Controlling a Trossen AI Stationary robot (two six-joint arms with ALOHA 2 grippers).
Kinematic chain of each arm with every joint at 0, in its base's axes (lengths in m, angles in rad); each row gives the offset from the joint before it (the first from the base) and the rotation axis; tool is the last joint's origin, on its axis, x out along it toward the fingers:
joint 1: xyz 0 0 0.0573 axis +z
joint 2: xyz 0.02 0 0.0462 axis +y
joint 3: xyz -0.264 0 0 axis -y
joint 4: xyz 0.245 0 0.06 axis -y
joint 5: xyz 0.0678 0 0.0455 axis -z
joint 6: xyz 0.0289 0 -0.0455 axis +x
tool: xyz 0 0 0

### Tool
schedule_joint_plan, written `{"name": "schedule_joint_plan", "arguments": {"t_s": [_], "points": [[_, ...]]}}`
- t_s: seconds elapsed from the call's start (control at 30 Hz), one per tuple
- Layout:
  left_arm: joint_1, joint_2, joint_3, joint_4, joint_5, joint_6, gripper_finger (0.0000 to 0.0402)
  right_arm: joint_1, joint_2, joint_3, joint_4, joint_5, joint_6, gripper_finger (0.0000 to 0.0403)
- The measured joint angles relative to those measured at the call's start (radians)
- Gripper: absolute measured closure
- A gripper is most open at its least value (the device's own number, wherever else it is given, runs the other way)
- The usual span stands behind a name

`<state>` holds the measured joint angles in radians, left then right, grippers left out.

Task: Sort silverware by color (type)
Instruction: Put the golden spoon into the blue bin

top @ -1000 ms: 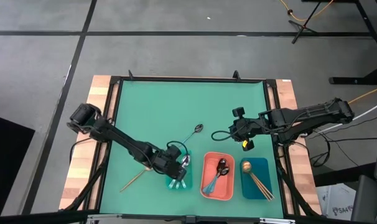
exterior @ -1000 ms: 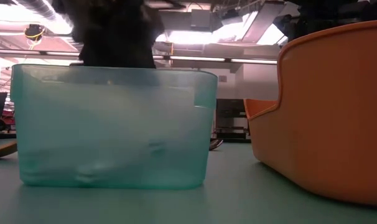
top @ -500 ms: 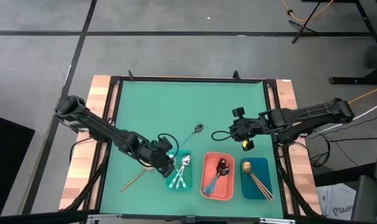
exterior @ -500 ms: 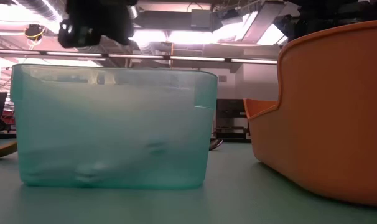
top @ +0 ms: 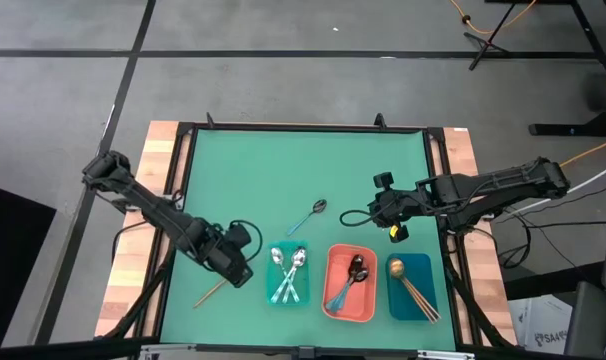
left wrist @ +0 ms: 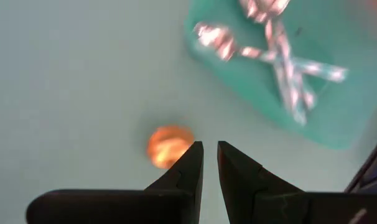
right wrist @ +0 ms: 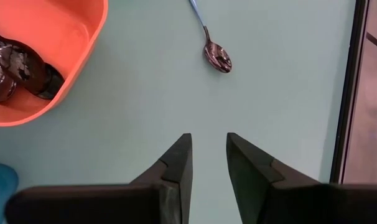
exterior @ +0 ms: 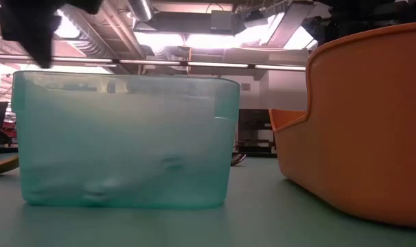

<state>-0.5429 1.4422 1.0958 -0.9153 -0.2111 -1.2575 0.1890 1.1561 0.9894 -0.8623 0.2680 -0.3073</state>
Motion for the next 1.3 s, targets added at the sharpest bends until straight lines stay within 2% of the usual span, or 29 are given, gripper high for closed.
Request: {"name": "schedule_joint_plan", "arguments": {"t_s": [0.3, 0.63, 0.97, 1.3], "points": [[-0.128, 0.005, 0.000, -0.056, -0.004, -0.124, 0.0360, 0.000, 0.000, 0.000, 0.000, 0.000, 0.000, 0.0315], [-0.238, 0.005, -0.099, 0.035, -0.003, -0.219, 0.0360, 0.000, 0.000, 0.000, 0.000, 0.000, 0.000, 0.0315], [-0.257, 0.005, -0.257, 0.257, 0.022, -0.237, 0.0360, 0.000, 0.000, 0.000, 0.000, 0.000, 0.000, 0.0315], [-0.232, 0.005, -0.337, 0.300, 0.019, -0.236, 0.0360, 0.000, 0.000, 0.000, 0.000, 0.000, 0.000, 0.0315]]}}
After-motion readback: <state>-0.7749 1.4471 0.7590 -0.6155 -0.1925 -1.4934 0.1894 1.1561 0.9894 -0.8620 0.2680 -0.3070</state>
